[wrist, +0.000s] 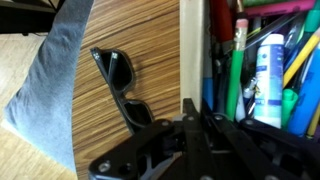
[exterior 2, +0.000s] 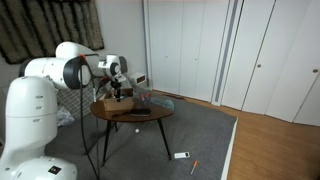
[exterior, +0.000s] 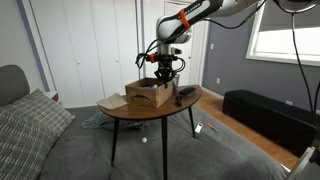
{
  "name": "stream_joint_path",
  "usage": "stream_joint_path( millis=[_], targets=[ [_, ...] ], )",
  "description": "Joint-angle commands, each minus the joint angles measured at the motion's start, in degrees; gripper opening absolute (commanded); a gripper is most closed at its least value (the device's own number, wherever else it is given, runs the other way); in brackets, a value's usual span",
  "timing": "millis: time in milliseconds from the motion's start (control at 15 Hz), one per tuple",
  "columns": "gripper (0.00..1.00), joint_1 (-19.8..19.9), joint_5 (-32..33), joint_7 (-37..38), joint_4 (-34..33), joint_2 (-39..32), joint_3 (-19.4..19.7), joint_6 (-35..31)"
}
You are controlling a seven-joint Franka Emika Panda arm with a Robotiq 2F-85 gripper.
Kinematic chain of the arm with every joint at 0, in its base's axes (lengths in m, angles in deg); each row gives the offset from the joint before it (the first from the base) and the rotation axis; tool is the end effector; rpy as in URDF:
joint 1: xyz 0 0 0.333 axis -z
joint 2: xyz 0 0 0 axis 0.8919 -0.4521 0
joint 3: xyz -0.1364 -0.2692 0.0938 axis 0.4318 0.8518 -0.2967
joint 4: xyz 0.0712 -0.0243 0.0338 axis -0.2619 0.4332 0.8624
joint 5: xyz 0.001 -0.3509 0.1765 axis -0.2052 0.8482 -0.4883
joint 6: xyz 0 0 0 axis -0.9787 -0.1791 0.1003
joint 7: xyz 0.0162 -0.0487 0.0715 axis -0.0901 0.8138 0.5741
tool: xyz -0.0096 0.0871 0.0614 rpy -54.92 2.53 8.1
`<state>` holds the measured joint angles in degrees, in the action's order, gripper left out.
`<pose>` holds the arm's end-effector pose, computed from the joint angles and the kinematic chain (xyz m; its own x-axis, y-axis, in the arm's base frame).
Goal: Pick up the cardboard box and slightly move it to the left of the table
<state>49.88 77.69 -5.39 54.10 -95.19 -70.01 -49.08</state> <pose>0.6323 0.2027 0.3948 0.4834 -0.8754 0.0076 -0.8751 -0.4830 0.0292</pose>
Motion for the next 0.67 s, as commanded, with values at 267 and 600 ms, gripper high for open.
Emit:
stream_joint_path(
  millis=[267,600],
  targets=[
    [0.02,-2.23,-0.45,11.00,-4.90,-2.79,1.06,4.42],
    [0.02,-2.32,-0.24,8.11,-5.91,-3.11,0.20,7.10]
  ],
)
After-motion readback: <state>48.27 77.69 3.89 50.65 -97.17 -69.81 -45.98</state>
